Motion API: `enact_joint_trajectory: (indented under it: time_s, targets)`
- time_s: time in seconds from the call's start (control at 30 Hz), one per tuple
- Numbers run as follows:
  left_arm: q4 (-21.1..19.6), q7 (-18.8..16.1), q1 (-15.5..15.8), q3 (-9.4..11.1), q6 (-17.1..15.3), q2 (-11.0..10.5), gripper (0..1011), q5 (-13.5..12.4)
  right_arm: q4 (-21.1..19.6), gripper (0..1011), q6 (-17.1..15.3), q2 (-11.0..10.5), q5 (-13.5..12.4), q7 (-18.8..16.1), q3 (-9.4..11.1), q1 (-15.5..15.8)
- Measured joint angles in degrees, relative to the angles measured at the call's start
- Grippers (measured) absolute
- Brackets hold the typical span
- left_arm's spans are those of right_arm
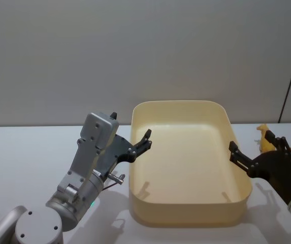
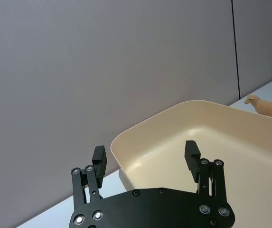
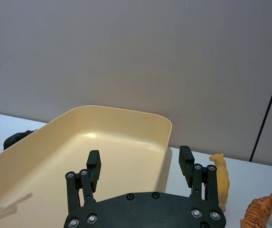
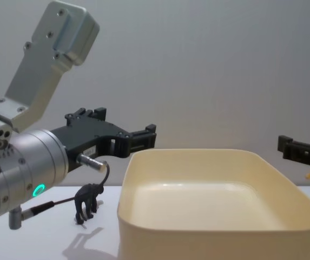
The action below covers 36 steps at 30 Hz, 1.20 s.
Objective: Pick up the toy alternately with two hands and place it into the central storage box.
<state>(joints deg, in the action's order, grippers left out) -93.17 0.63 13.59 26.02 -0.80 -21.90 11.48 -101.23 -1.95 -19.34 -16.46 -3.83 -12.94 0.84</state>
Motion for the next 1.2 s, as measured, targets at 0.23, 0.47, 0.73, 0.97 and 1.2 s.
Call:
enact_joint_trajectory:
  time_s: [0.23,0.47,0.73,0.97,1.2]
  targets:
    - [0.0,0.0,0.0,0.0,0.0,0.0,1002,0.0,0.0,1001,0.0,0.0,0.0,0.0,0.0,0.0]
    - [0.0,0.0,0.0,0.0,0.0,0.0,1002,0.0,0.0,1001,0.0,0.0,0.0,0.0,0.0,0.0]
    - [0.0,0.0,0.0,0.0,0.0,0.0,1001,0.0,0.0,1001,0.0,0.0,0.0,0.0,0.0,0.0]
    - [0.0,0.0,0.0,0.0,0.0,0.0,1001,0.0,0.0,1001,0.0,0.0,0.0,0.0,0.0,0.0]
    - [0.0,0.0,0.0,0.0,0.0,0.0,1001,0.0,-0.6,1001,0.5,-1.0,-0.9,0.7,0.8,1.0]
